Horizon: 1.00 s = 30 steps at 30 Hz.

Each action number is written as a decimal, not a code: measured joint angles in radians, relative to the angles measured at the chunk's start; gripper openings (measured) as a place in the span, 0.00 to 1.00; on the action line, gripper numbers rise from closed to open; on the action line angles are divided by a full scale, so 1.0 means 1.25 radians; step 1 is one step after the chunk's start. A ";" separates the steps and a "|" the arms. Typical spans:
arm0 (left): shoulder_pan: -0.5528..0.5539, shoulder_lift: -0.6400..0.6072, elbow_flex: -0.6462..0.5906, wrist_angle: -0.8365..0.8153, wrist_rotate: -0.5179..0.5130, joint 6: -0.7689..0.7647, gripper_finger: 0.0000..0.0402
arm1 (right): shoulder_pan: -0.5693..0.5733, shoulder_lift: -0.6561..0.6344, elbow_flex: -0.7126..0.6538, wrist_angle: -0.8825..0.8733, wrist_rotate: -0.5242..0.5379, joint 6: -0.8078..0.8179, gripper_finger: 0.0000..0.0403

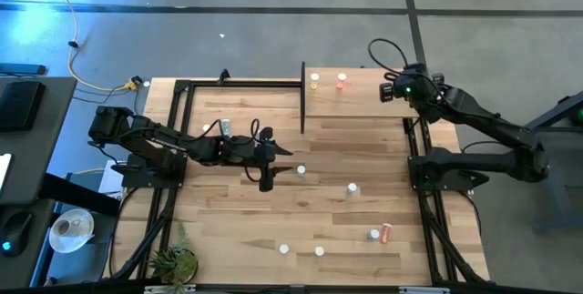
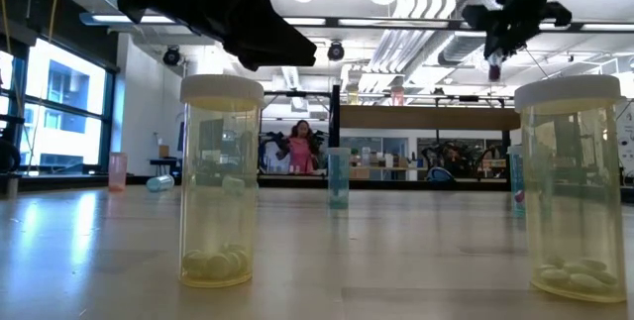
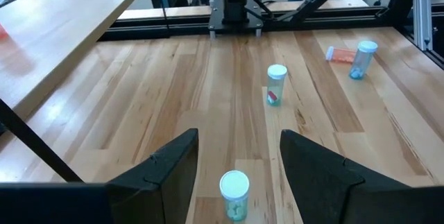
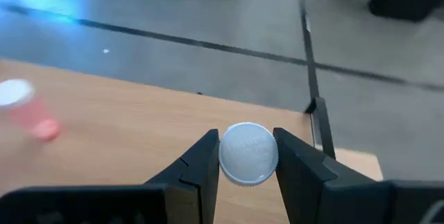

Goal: Pick and place medicine bottles onto shelf by color
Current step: Put the center blue pill bottle on the shelf

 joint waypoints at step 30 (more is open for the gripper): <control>0.000 0.000 0.000 0.000 0.000 -0.001 0.49 | -0.174 0.156 -0.020 0.027 -0.073 0.116 0.27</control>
